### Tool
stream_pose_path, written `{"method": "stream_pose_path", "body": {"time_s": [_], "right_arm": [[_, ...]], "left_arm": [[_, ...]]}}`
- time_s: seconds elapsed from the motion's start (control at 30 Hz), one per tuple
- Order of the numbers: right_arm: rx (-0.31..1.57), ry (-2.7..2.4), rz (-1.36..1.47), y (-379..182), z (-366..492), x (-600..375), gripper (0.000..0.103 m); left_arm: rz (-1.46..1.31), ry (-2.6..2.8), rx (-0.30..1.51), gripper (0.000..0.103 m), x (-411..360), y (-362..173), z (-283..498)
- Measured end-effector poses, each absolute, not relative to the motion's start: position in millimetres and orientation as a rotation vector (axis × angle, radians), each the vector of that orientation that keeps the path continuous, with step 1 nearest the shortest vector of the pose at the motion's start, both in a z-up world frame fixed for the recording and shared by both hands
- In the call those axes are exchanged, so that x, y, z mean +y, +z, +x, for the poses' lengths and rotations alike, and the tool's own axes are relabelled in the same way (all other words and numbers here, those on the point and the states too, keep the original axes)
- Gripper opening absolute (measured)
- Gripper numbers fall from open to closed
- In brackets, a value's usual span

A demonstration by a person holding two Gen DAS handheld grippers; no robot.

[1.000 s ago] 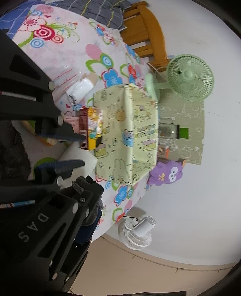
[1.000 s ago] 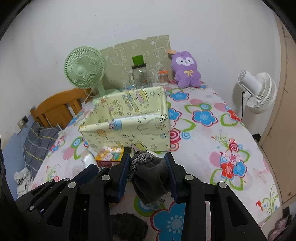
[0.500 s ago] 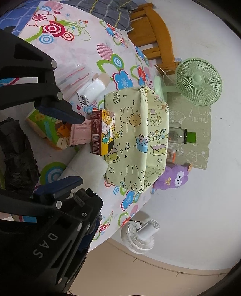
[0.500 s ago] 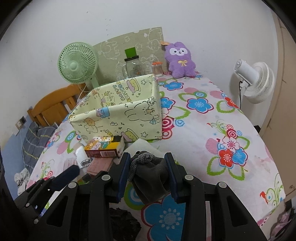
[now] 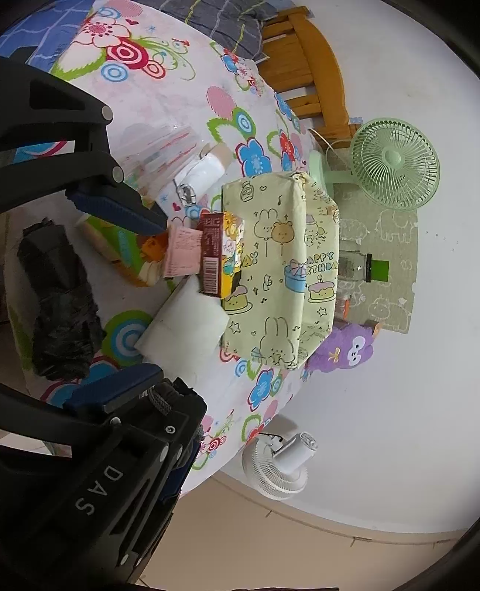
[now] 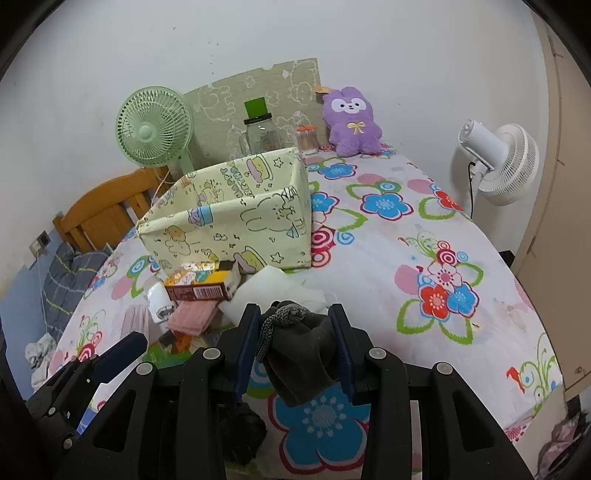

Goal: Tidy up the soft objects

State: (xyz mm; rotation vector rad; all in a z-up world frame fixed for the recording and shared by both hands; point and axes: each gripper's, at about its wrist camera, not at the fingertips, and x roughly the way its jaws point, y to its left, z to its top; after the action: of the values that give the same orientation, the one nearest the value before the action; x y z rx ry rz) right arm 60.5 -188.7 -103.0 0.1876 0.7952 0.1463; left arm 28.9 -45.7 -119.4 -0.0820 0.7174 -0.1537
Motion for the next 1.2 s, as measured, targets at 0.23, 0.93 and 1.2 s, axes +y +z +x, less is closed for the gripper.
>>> {"method": "stream_pose_path", "body": {"time_s": [0.23,0.93,1.2], "right_arm": [[0.812,0.139,0.177,-111.2,49.9,-194.2,0.041],[0.856,0.136,0.130,-133.7,38.7,-181.0,0.041],[0.858,0.136,0.116,-135.7,38.1,-175.2,0.041]], "left_arm": [[-0.066,-0.167,0.728,0.075,-52.8,-127.7,20.5],[-0.072,-0.135,0.771,0.076,-50.6,-166.0,8.3],[-0.078,-0.161,0.760,0.045,-56.3,-165.5,7.0]]}}
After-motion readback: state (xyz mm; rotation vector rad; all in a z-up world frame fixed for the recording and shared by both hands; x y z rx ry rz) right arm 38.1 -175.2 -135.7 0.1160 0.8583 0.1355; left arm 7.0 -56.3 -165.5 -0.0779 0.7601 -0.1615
